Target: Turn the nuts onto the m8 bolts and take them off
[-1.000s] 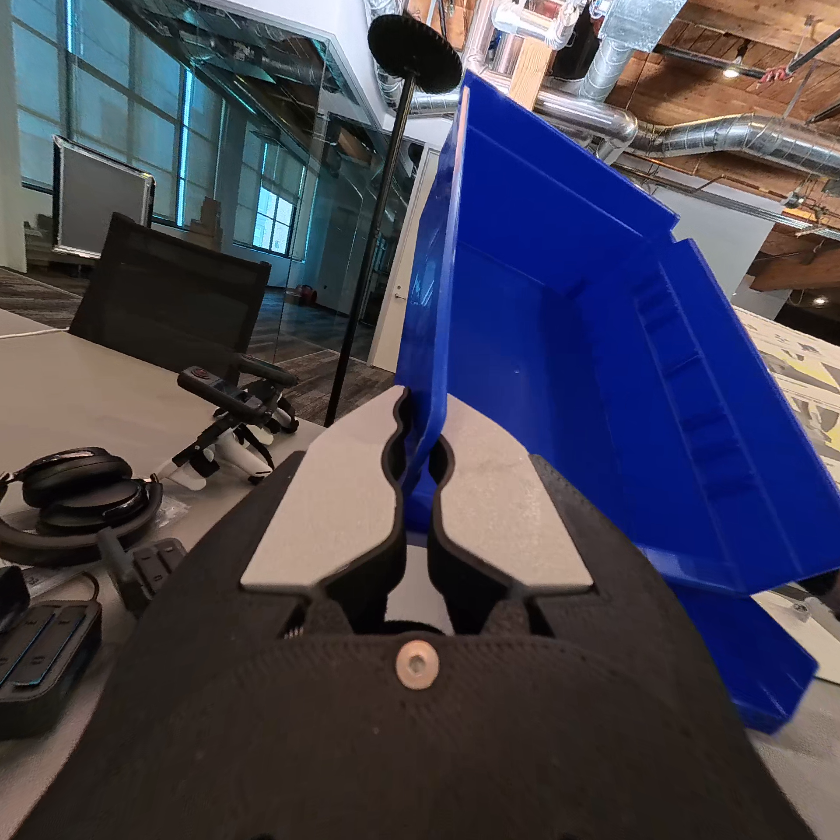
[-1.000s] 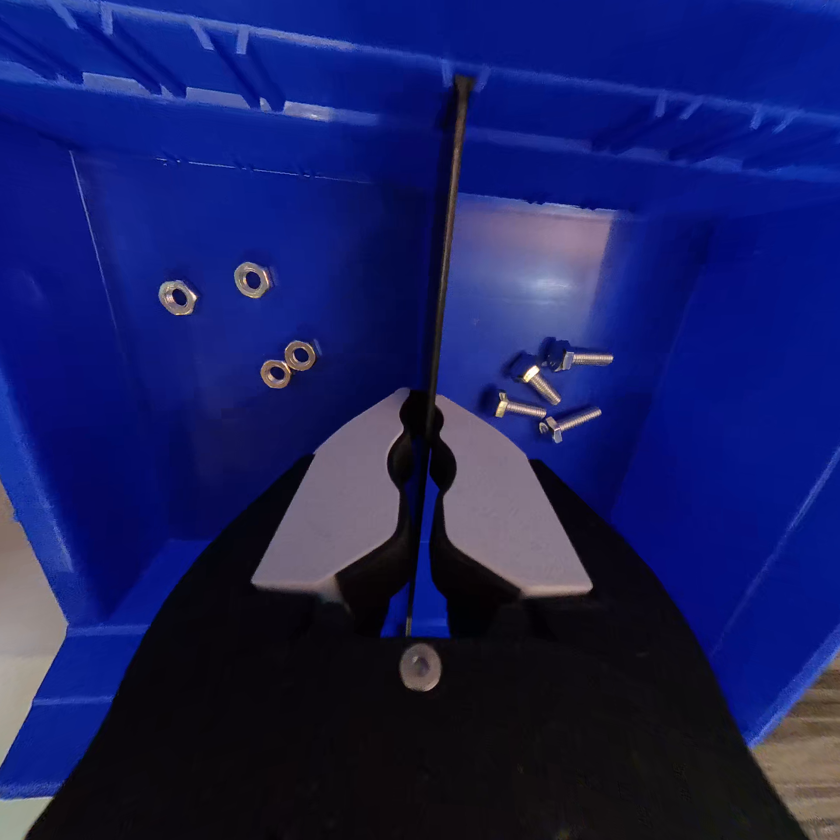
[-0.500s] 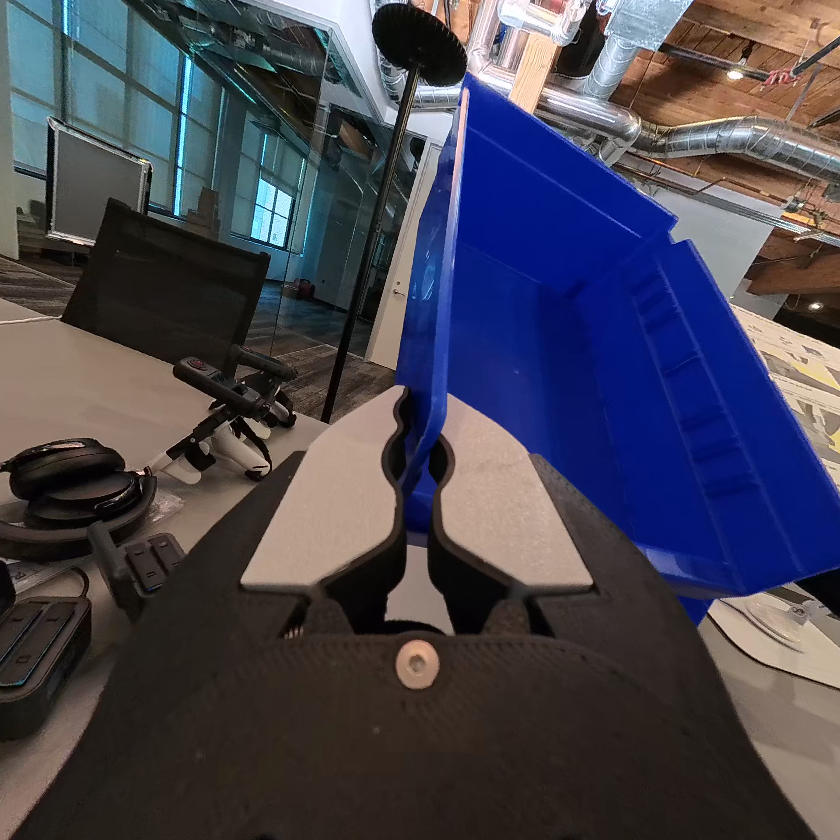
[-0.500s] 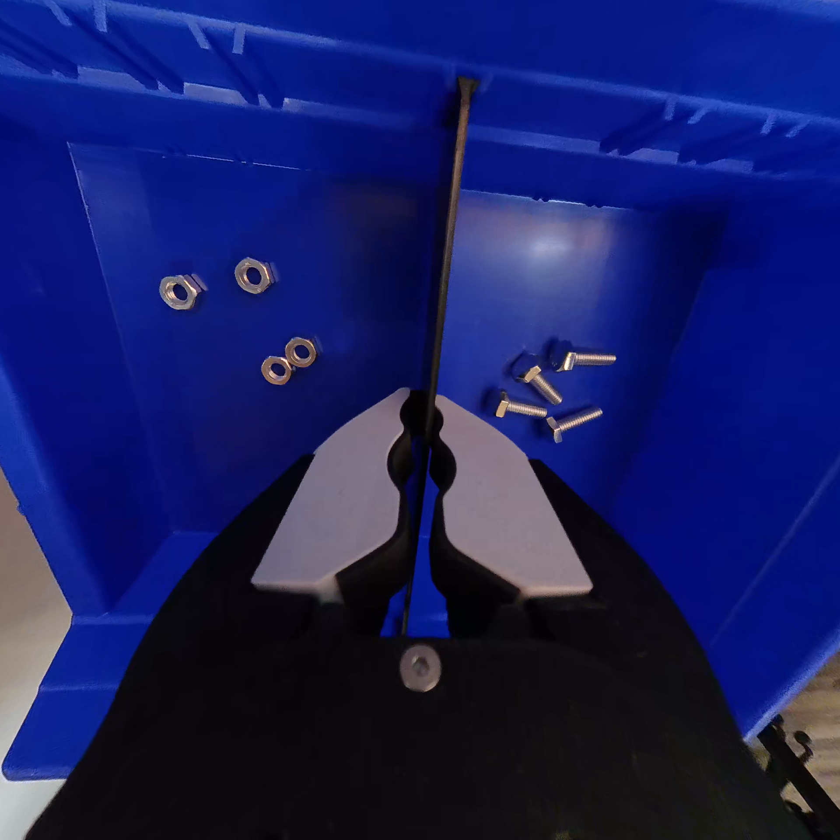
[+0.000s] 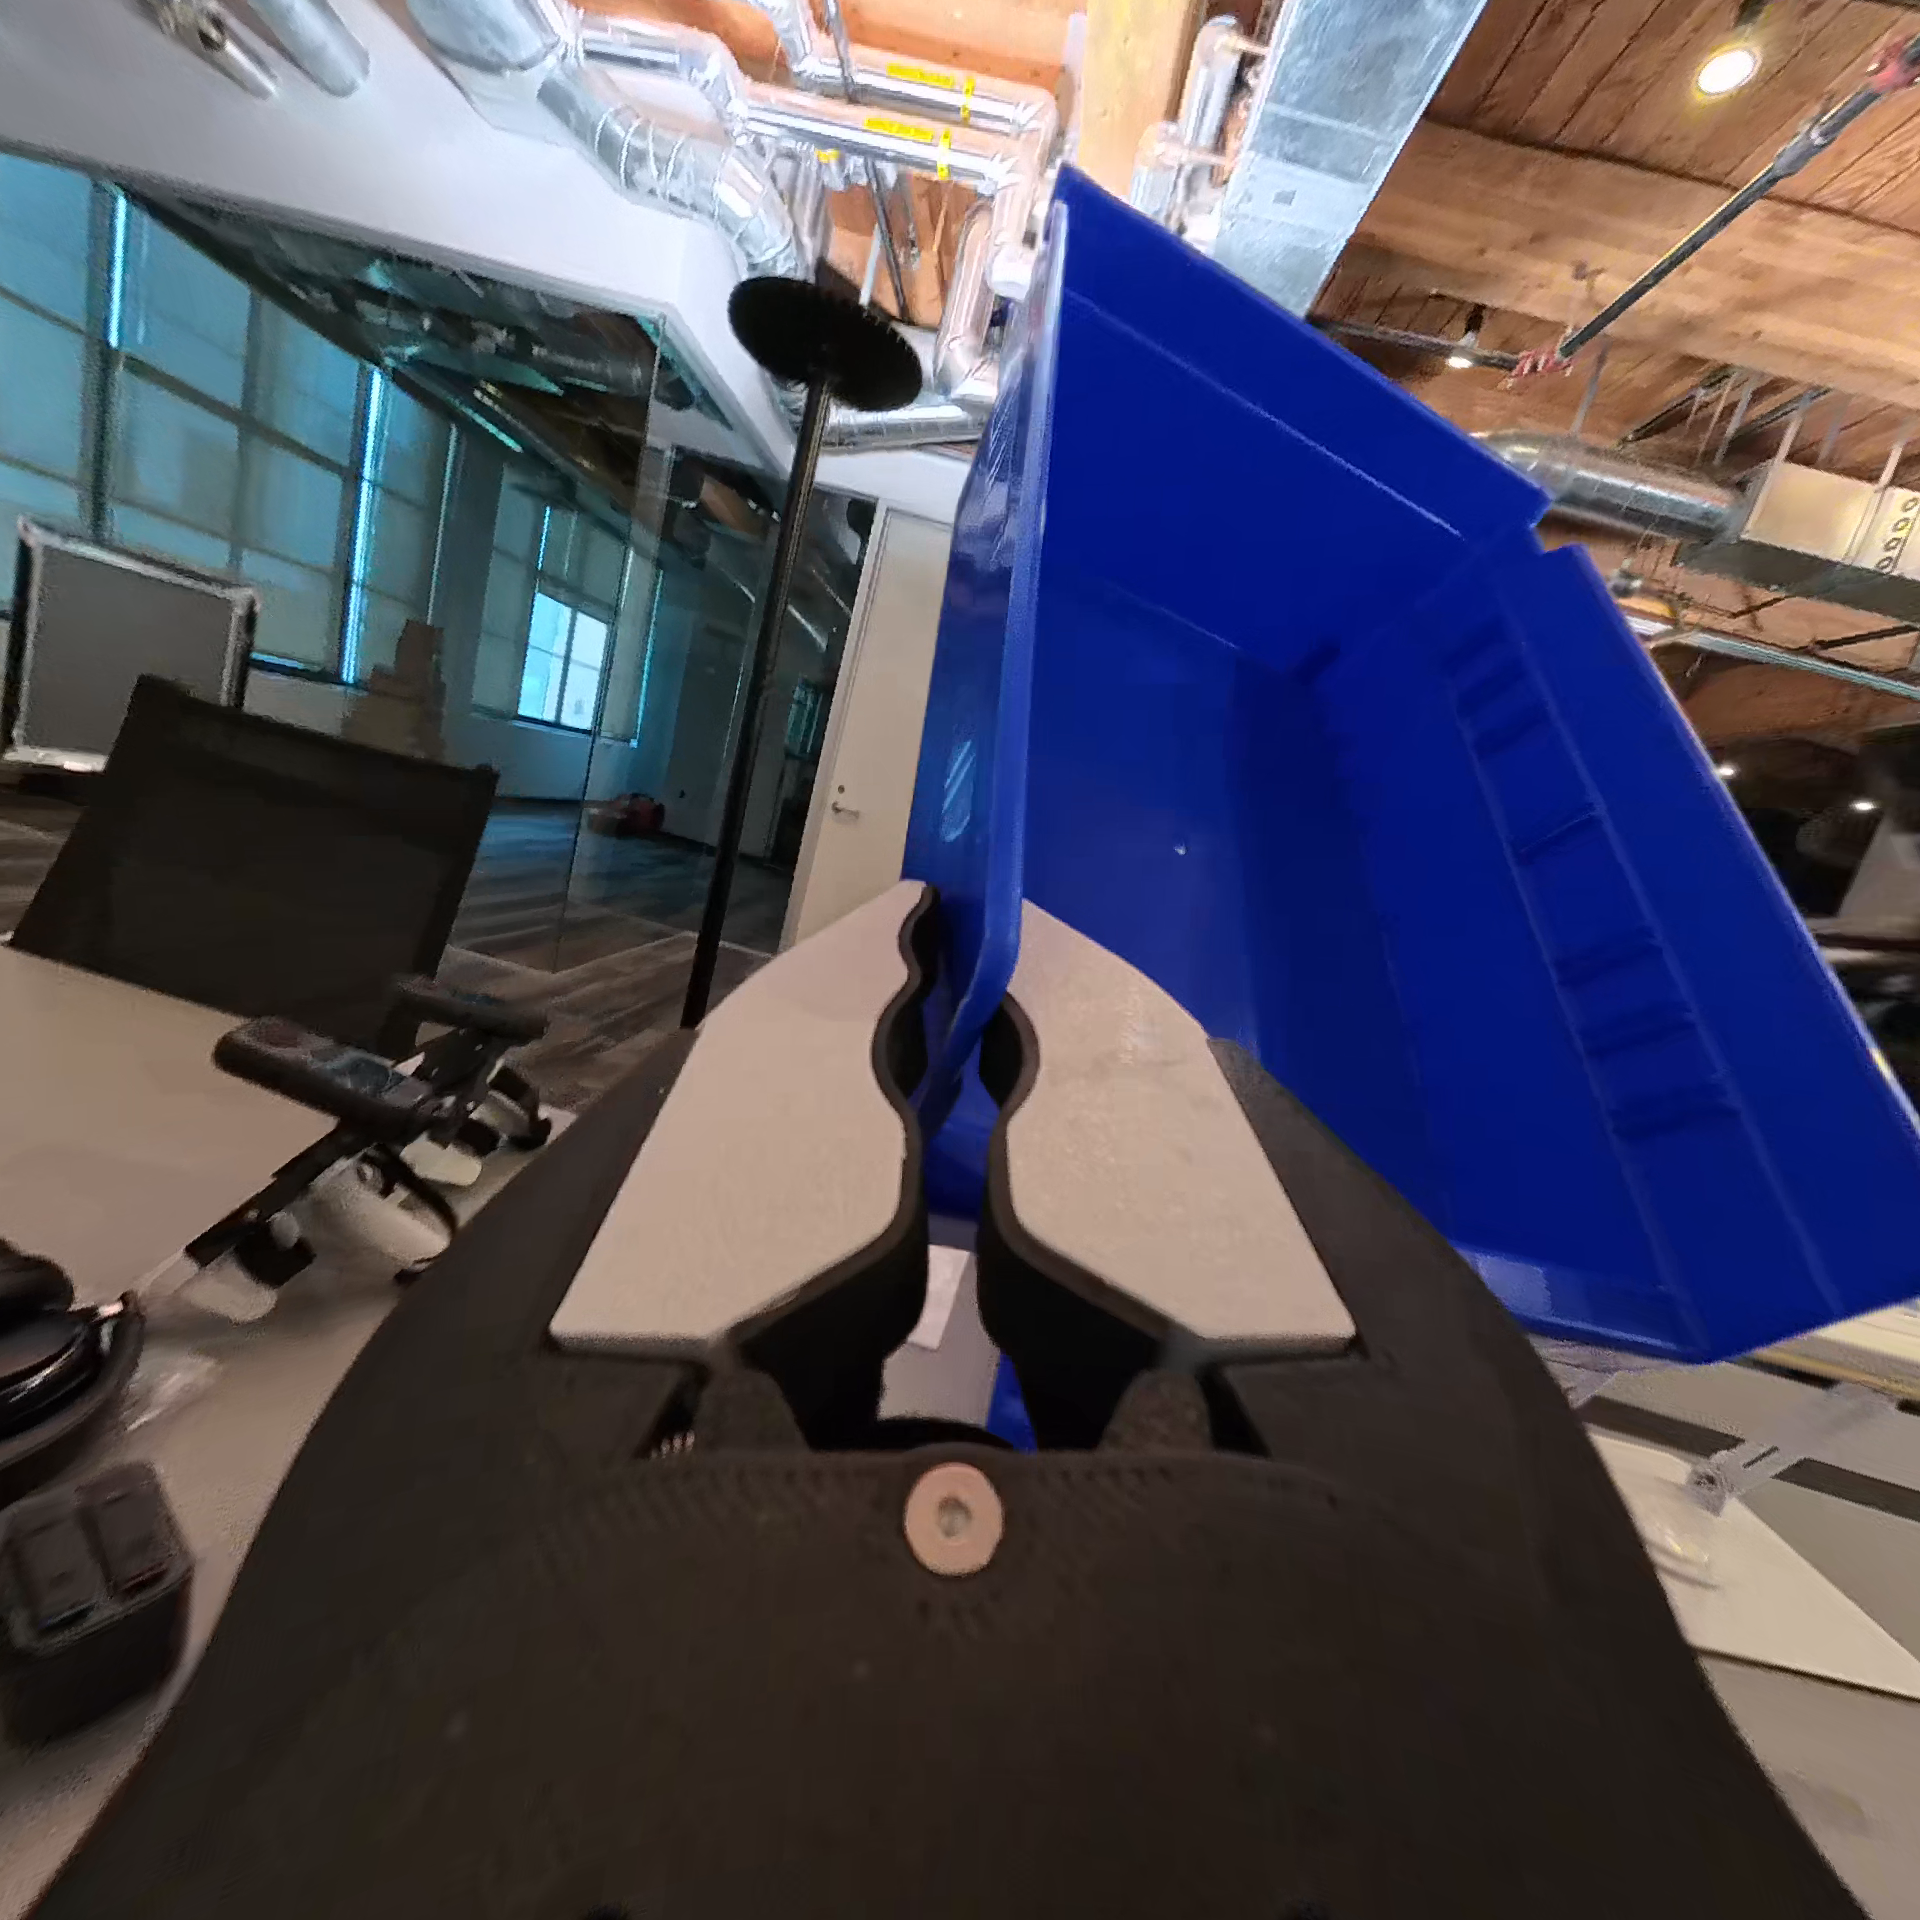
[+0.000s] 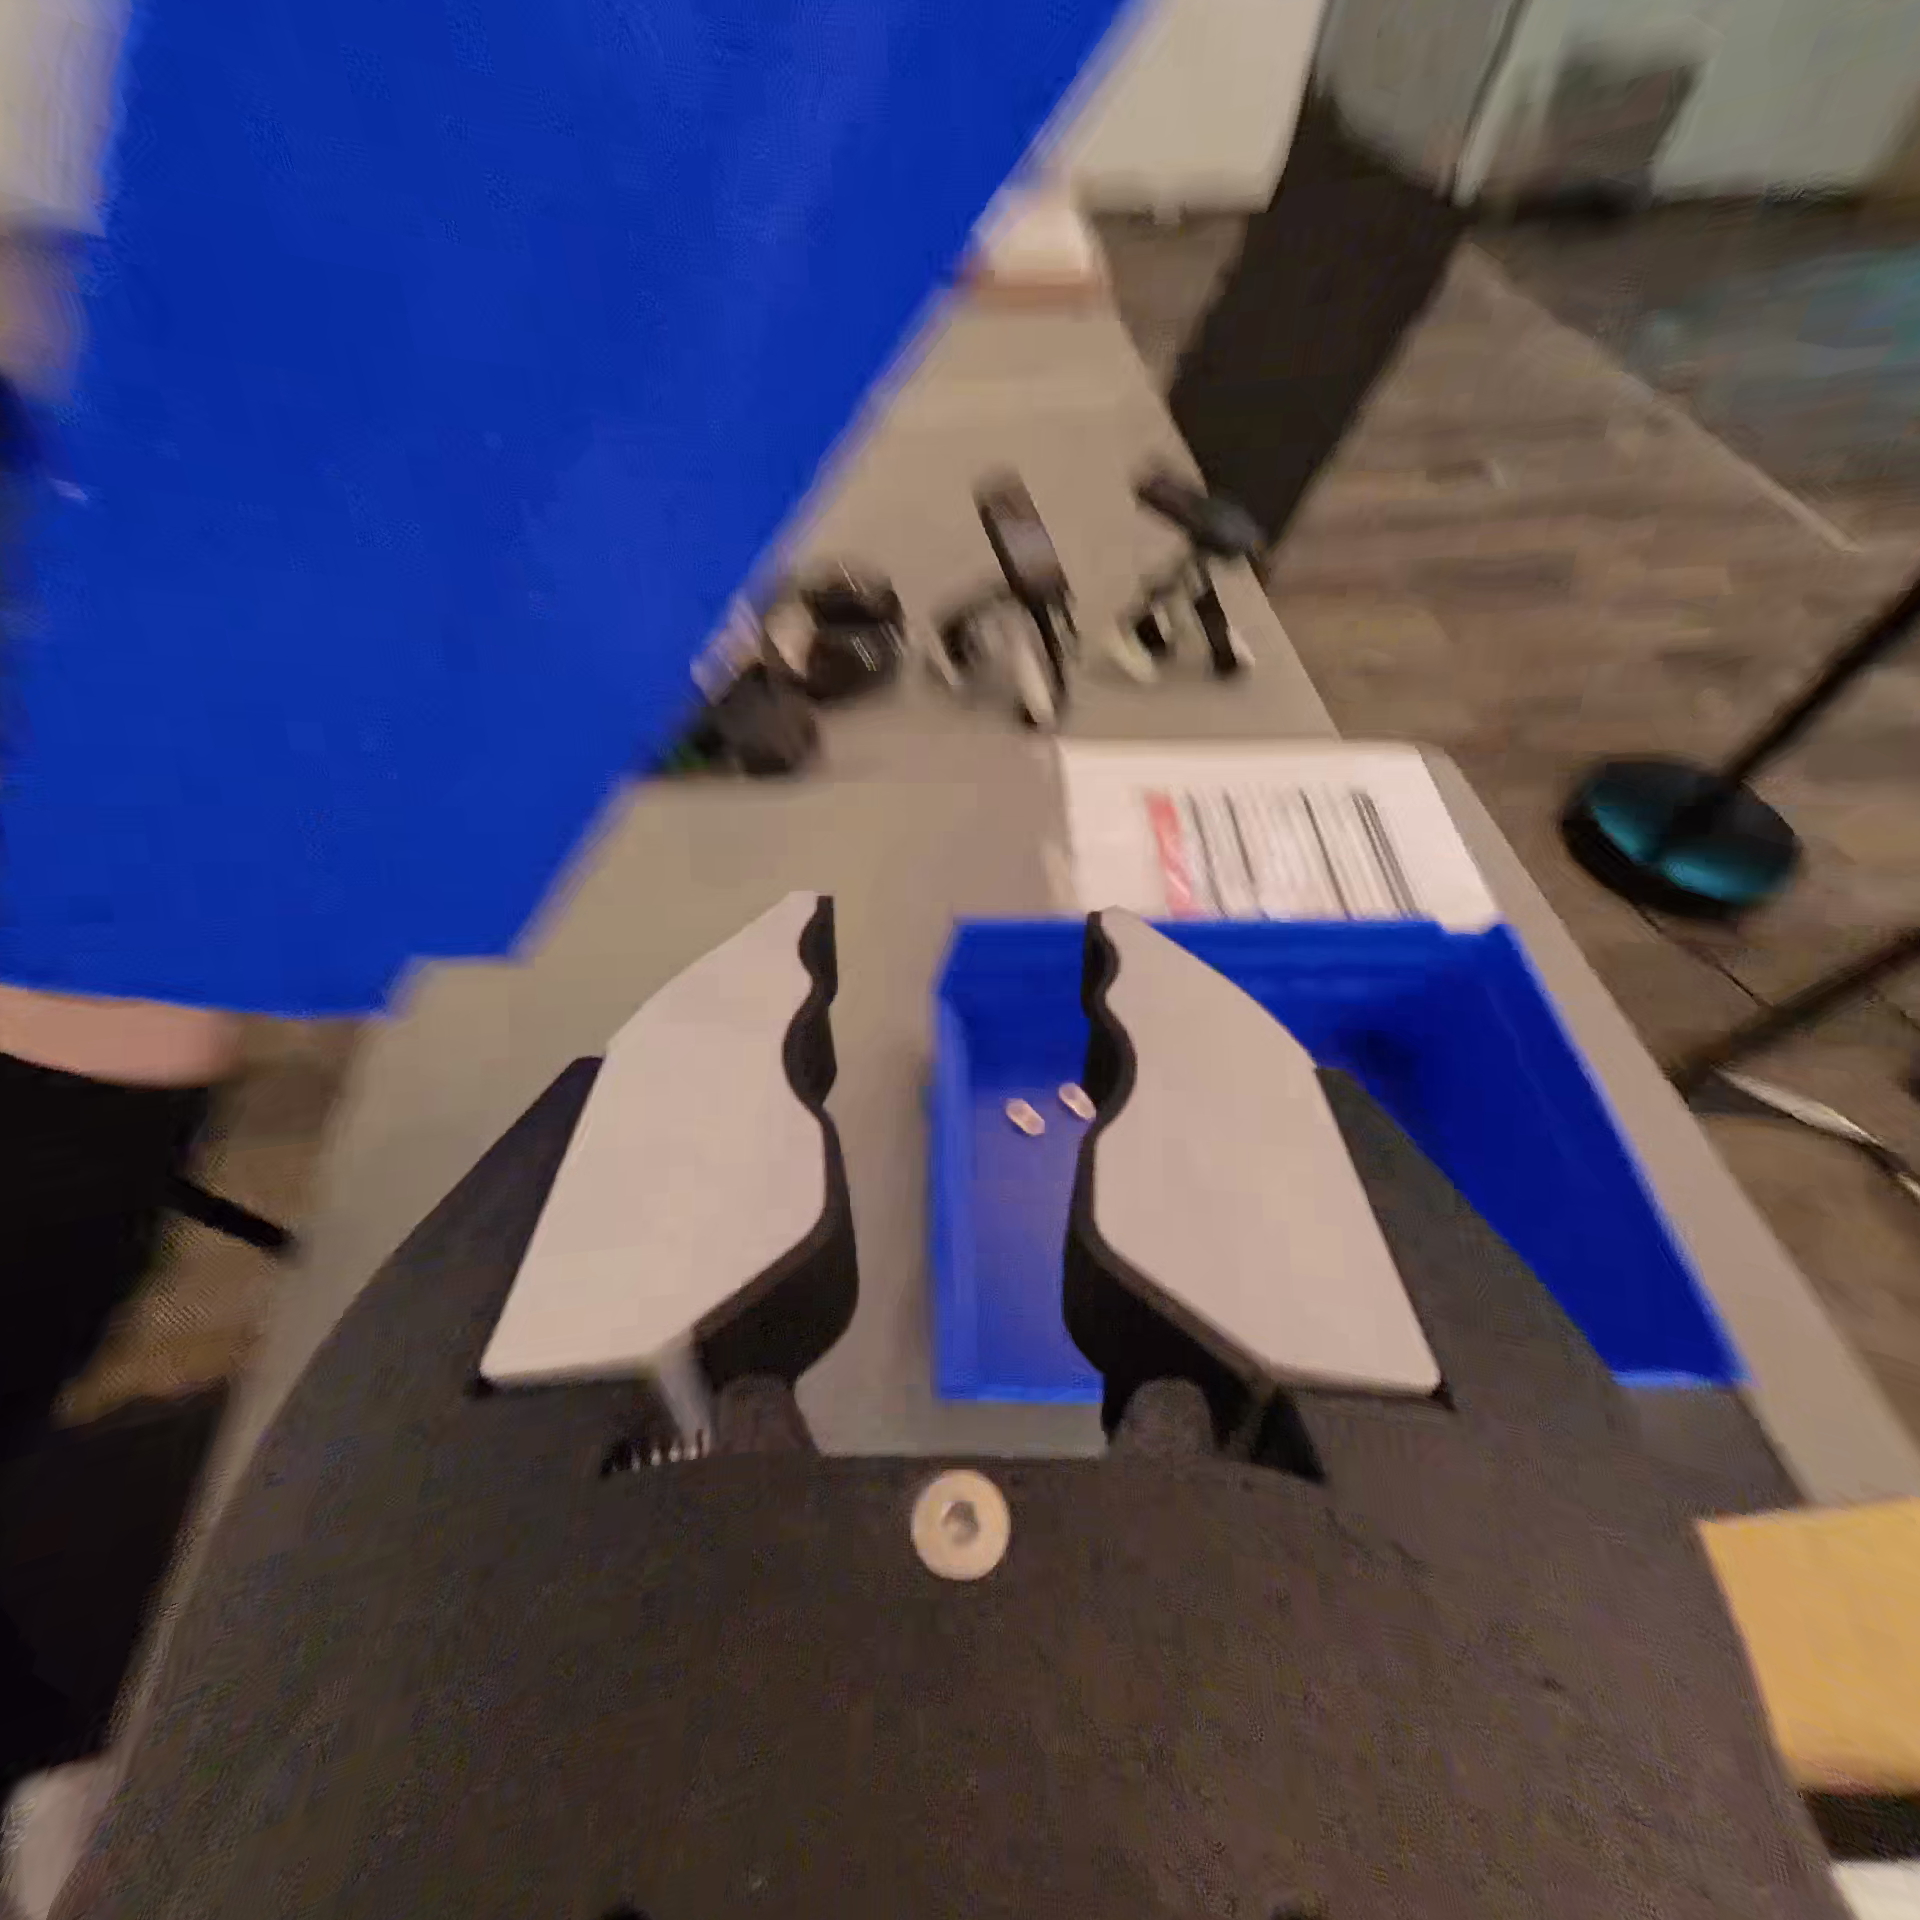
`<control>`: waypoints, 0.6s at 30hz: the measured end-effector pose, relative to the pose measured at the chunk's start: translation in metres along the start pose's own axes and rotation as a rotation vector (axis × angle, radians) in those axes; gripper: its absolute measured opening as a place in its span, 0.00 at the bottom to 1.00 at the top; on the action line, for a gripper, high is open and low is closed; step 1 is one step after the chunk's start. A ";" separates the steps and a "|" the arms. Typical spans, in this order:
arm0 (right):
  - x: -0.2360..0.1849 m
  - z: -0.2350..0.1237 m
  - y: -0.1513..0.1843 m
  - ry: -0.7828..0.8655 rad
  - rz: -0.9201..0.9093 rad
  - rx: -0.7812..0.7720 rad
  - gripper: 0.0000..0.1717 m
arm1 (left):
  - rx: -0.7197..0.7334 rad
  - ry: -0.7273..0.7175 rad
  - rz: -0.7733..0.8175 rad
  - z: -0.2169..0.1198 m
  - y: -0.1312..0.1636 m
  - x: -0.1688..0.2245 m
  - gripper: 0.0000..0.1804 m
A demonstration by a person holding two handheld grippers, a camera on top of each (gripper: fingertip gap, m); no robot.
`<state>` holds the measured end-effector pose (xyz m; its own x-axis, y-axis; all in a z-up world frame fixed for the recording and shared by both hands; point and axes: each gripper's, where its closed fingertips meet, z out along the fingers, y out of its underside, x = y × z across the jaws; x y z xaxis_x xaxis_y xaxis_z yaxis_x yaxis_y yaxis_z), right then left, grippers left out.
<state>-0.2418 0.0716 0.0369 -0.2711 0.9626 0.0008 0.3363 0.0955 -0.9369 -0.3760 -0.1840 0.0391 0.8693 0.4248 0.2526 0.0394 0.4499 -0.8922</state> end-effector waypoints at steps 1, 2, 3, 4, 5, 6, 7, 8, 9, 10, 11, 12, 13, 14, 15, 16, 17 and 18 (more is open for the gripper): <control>-0.015 -0.025 -0.014 -0.030 0.050 0.112 0.29 | 0.011 -0.002 0.021 0.002 -0.001 0.016 0.03; -0.029 -0.046 -0.021 -0.056 0.101 0.191 0.31 | 0.019 -0.007 0.055 0.004 -0.001 0.032 0.02; -0.042 -0.061 -0.020 -0.074 0.132 0.222 0.34 | 0.024 -0.007 0.091 0.006 -0.001 0.047 0.02; -0.051 -0.072 -0.016 -0.061 0.145 0.237 0.36 | 0.030 -0.006 0.121 0.006 0.001 0.062 0.02; -0.057 -0.080 -0.010 -0.045 0.156 0.252 0.37 | 0.033 -0.009 0.153 0.008 0.004 0.078 0.02; -0.063 -0.086 -0.004 -0.046 0.179 0.263 0.39 | 0.039 -0.008 0.185 0.010 0.007 0.094 0.02; -0.064 -0.091 0.002 -0.045 0.219 0.282 0.41 | 0.042 0.002 0.211 0.013 0.011 0.115 0.03; -0.062 -0.095 0.011 -0.031 0.256 0.288 0.42 | 0.043 0.012 0.241 0.013 0.015 0.132 0.02; -0.058 -0.098 0.022 -0.013 0.290 0.285 0.45 | 0.044 0.022 0.268 0.014 0.020 0.148 0.03; -0.056 -0.103 0.029 -0.017 0.330 0.302 0.45 | 0.052 0.035 0.292 0.013 0.023 0.164 0.02; -0.056 -0.110 0.035 -0.027 0.368 0.329 0.42 | 0.061 0.048 0.320 0.012 0.027 0.181 0.02; -0.055 -0.117 0.042 -0.017 0.386 0.339 0.40 | 0.069 0.059 0.354 0.010 0.030 0.196 0.02; -0.051 -0.124 0.050 0.022 0.379 0.336 0.33 | 0.082 0.078 0.374 0.009 0.032 0.213 0.02; -0.044 -0.132 0.058 0.077 0.373 0.337 0.29 | 0.097 0.091 0.394 0.007 0.035 0.228 0.03; -0.038 -0.141 0.065 0.108 0.389 0.344 0.26 | 0.108 0.106 0.411 0.006 0.037 0.242 0.03; -0.030 -0.152 0.071 0.146 0.417 0.350 0.21 | 0.116 0.129 0.416 0.006 0.040 0.256 0.03; -0.022 -0.162 0.077 0.198 0.436 0.353 0.16 | 0.128 0.160 0.418 0.005 0.043 0.272 0.04; -0.014 -0.174 0.083 0.248 0.444 0.361 0.13 | 0.134 0.202 0.423 0.003 0.048 0.289 0.07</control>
<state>-0.0532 0.1107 0.0199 0.0573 0.9250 -0.3756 0.0314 -0.3777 -0.9254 -0.1239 -0.0373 0.0708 0.8742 0.4374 -0.2108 -0.3898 0.3736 -0.8417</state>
